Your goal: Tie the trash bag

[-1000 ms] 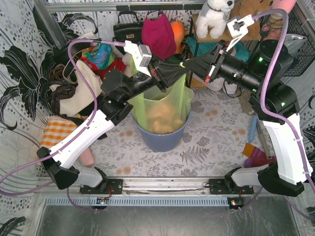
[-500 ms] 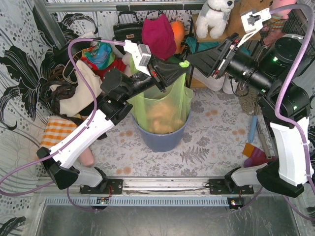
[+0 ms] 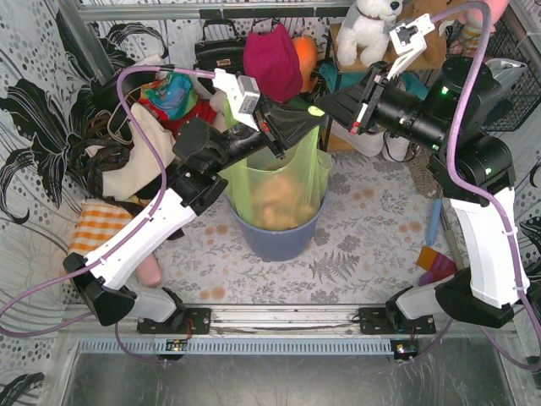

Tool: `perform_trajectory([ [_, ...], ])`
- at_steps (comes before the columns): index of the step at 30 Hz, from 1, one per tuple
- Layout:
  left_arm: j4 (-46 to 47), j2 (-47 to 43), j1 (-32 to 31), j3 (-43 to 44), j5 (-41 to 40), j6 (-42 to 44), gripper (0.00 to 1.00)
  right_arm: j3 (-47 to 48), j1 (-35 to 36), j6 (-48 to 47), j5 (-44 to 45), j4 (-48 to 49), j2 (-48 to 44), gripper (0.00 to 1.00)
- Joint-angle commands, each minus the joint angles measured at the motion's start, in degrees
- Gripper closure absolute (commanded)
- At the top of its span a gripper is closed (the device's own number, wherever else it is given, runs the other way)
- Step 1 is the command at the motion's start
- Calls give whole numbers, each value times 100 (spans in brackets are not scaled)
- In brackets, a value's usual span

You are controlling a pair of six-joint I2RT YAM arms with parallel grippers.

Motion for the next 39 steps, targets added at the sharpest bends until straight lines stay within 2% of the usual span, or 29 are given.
perform_trajectory([
  [1, 102, -69, 25, 56, 11, 9, 100, 129, 6, 53, -12, 207, -98, 100],
  [6, -57, -37, 27, 35, -50, -26, 100, 81, 4, 207, -14, 639, -120, 100],
  [14, -187, -26, 32, -68, 12, -61, 92, 116, -1, 330, -56, 853, -60, 100],
  [20, -217, -68, 29, 92, -66, 28, 96, 84, 2, 248, 17, 538, -102, 100],
  [23, -302, -70, 32, 206, -106, 70, 96, 160, -1, 140, 56, 142, -114, 75],
  [25, -375, -48, 34, 270, -101, 100, 96, 199, -1, 89, 25, -79, -108, 67],
  [32, -430, 23, 33, 340, -128, 91, 97, 86, 1, 31, -137, -276, -183, 60],
  [39, -521, 96, 29, 470, -98, 82, 97, 172, 0, -38, -146, -419, -60, 66],
])
